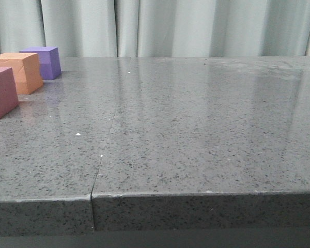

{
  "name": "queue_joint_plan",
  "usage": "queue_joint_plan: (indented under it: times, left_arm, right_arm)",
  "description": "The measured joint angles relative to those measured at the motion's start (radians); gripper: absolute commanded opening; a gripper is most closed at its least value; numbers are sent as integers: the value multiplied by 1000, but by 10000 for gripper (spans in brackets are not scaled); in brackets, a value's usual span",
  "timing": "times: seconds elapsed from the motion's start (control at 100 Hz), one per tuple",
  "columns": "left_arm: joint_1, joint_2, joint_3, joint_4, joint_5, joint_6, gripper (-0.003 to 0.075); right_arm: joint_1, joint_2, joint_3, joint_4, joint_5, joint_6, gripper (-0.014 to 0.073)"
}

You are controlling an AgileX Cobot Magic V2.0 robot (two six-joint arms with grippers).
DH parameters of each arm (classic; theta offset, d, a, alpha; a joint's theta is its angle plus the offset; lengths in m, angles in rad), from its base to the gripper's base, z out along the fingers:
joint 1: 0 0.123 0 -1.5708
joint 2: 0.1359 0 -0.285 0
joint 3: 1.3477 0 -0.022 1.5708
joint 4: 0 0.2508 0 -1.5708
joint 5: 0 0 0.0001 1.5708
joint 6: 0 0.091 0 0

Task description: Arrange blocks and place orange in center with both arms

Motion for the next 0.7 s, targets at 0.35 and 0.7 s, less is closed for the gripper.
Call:
queue_joint_plan:
  times: [0.35, 0.7]
  left_arm:
    - [0, 0, 0, 0, -2, 0, -20]
    - [0, 0, 0, 0, -2, 0, -20]
  right_arm:
    - [-190, -189, 229, 9, -217, -19, -67]
    - [-211, -261, 296, 9, -220, -26, -67]
